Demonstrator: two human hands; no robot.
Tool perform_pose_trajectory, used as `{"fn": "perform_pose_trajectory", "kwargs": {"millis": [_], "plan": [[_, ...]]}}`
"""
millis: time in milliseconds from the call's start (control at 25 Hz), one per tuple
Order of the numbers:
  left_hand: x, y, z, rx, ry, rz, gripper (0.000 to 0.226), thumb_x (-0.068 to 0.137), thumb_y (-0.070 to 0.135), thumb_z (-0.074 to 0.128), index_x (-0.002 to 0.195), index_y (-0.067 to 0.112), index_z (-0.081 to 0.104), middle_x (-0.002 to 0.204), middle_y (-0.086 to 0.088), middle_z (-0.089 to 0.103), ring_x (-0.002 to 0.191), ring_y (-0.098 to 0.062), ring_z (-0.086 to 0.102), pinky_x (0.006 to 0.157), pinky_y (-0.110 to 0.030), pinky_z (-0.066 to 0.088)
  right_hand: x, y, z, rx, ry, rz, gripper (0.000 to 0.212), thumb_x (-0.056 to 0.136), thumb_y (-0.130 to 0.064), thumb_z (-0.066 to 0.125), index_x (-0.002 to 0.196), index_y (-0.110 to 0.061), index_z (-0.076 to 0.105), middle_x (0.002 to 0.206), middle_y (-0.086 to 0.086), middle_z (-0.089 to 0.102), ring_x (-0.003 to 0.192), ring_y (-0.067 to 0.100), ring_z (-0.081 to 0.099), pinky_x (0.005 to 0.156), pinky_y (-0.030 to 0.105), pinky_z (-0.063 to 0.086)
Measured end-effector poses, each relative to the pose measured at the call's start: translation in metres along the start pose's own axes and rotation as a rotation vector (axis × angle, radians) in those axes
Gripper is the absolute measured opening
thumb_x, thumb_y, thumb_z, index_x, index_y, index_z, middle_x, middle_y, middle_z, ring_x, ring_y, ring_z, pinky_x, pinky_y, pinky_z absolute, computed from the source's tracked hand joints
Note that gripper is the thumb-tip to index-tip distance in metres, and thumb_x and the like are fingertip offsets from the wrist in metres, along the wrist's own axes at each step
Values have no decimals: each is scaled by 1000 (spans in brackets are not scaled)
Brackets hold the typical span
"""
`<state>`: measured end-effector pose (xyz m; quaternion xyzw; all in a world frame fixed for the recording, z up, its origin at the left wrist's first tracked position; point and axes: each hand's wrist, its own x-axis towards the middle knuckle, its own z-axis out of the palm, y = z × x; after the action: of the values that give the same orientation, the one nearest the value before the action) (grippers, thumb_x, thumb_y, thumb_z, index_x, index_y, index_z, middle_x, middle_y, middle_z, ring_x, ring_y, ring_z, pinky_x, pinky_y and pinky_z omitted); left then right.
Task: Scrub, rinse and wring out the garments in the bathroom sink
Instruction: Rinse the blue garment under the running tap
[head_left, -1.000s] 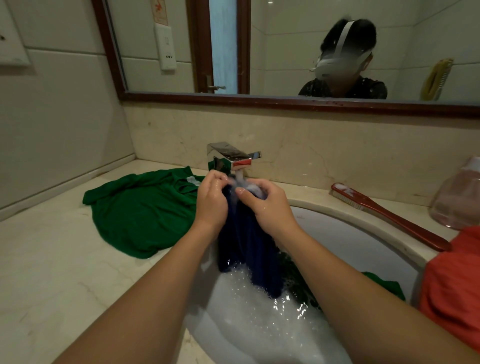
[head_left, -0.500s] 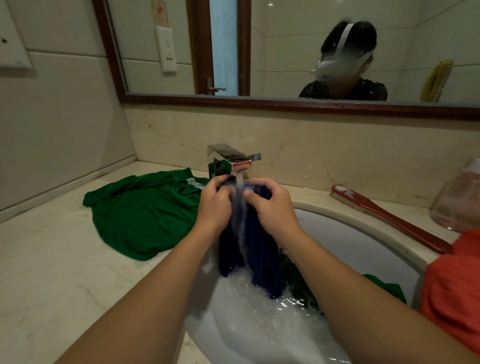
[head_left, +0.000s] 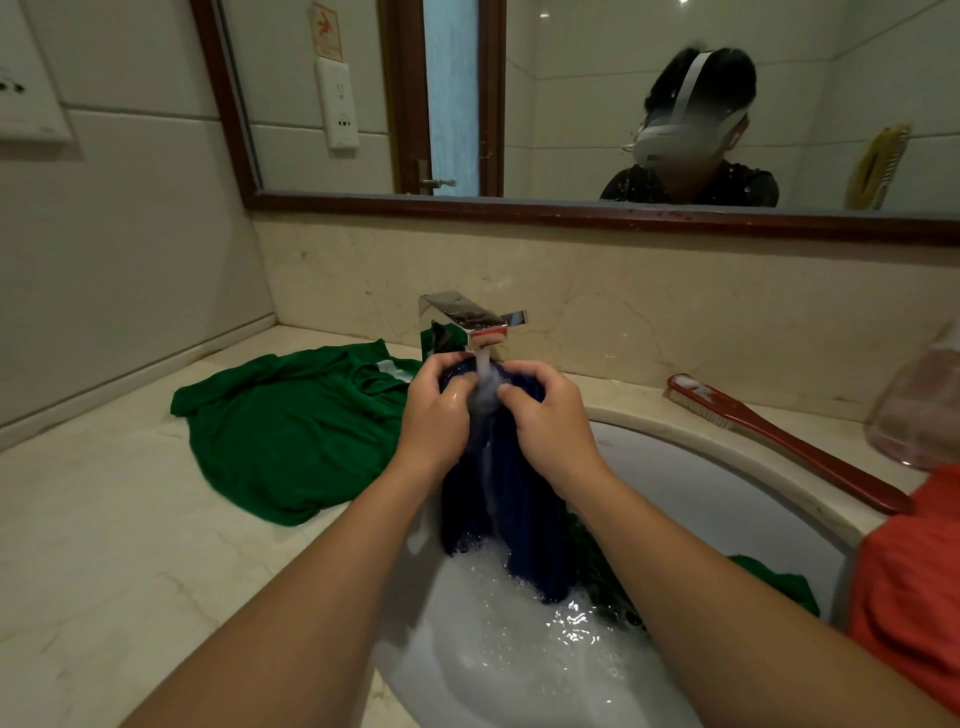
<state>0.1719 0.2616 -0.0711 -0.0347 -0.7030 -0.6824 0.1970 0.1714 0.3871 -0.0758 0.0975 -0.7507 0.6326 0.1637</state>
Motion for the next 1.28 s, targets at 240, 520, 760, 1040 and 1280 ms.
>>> {"fn": "perform_pose_trajectory", "kwargs": {"millis": [240, 520, 760, 1040, 1280], "plan": [[7, -7, 1, 45, 32, 37, 13, 101, 8, 54, 108, 11, 64, 100, -1, 69, 93, -16, 67, 78, -23, 54, 1, 2, 1, 1, 7, -8, 23, 98, -11, 63, 119, -19, 66, 107, -16, 65, 103, -1, 61, 98, 29, 53], [7, -8, -1, 123, 16, 96, 17, 97, 11, 62, 114, 11, 65, 101, 2, 70, 90, -8, 68, 77, -19, 54, 0, 0, 0, -16, 15, -2, 22, 98, -14, 63, 118, -23, 66, 110, -13, 67, 105, 3, 62, 100, 32, 52], [10, 0, -10, 135, 379, 230, 9, 101, 16, 60, 107, 17, 66, 97, 11, 63, 91, -3, 60, 77, -2, 42, -5, -1, 11, -48, -98, 81, 28, 100, -39, 63, 122, -22, 63, 113, -8, 69, 105, 10, 66, 97, 39, 56], [12, -4, -13, 121, 403, 271, 14, 102, 18, 57, 110, 12, 66, 99, 12, 63, 93, 7, 58, 81, -3, 41, -7, 8, 19, -101, -179, 73, 24, 103, -42, 56, 100, -21, 65, 91, 0, 73, 87, 19, 70, 81, 47, 58], [6, -12, -2, 215, 2, 111, 19, 97, 39, 65, 102, 20, 65, 90, 11, 68, 82, -2, 65, 72, -12, 50, 8, 4, 3, -115, 203, 45, 25, 106, -35, 52, 98, -15, 65, 91, 0, 68, 85, 18, 63, 72, 33, 46]]}}
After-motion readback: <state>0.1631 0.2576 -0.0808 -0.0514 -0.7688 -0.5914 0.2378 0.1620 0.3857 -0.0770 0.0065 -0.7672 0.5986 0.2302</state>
